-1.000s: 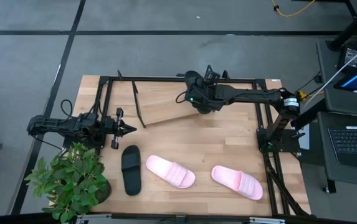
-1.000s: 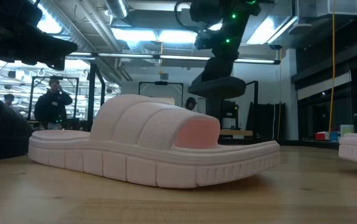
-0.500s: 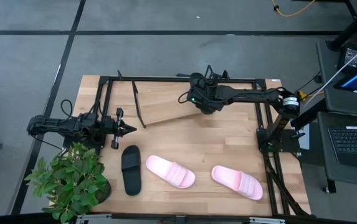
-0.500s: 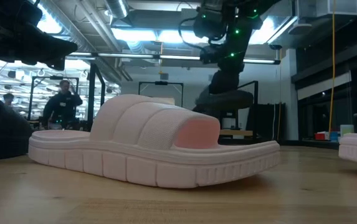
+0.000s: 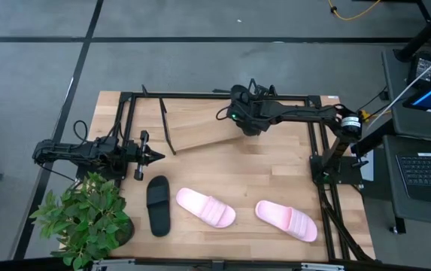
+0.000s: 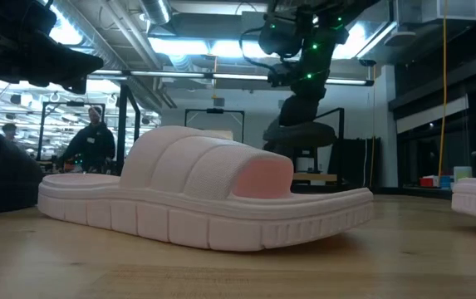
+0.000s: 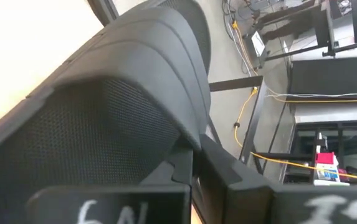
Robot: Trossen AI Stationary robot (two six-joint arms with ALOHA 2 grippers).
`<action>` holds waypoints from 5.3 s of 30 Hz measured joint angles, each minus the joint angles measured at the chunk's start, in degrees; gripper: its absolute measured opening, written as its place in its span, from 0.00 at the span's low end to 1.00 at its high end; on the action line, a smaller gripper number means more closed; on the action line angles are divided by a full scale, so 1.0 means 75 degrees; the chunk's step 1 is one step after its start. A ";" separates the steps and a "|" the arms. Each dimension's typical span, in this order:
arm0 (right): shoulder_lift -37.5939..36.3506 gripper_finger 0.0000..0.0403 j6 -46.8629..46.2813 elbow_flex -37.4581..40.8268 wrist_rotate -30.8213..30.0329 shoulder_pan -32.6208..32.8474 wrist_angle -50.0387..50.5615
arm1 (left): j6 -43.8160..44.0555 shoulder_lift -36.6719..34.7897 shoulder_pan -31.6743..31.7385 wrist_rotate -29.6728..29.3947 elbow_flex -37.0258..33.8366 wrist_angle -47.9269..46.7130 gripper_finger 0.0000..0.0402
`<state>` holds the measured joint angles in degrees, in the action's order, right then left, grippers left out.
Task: Pick and place slides into the shelf
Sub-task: Put the right black slipper on the shelf
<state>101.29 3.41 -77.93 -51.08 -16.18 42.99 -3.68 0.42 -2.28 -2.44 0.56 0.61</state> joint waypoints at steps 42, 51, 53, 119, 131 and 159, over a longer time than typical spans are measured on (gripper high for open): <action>0.0738 0.03 0.0782 0.0003 0.0028 -0.0319 -0.0290 | 0.0003 -0.0003 0.0002 0.0006 0.0000 -0.0001 0.00; 0.0730 0.03 0.0580 0.0065 0.0031 -0.0321 -0.0280 | 0.0003 0.0000 0.0000 0.0007 0.0000 -0.0001 0.00; 0.0730 0.03 0.0486 0.0076 0.0034 -0.0321 -0.0180 | 0.0003 -0.0002 0.0000 0.0009 0.0000 -0.0001 0.00; 0.0730 0.05 0.0291 0.0082 0.0505 -0.0408 -0.0170 | 0.0020 0.0000 0.0002 0.0029 0.0000 -0.0001 0.00; 0.0730 0.06 0.0195 0.0082 0.0772 -0.0543 -0.0155 | 0.0039 -0.0003 0.0002 0.0026 0.0000 -0.0001 0.00; 0.0730 0.14 0.0410 0.0082 0.1160 -0.0630 -0.0138 | 0.0034 -0.0001 0.0000 0.0006 0.0000 -0.0002 0.00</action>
<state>106.76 6.49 -77.32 -42.38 -20.91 41.95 -3.43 0.42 -2.28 -2.39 0.56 0.60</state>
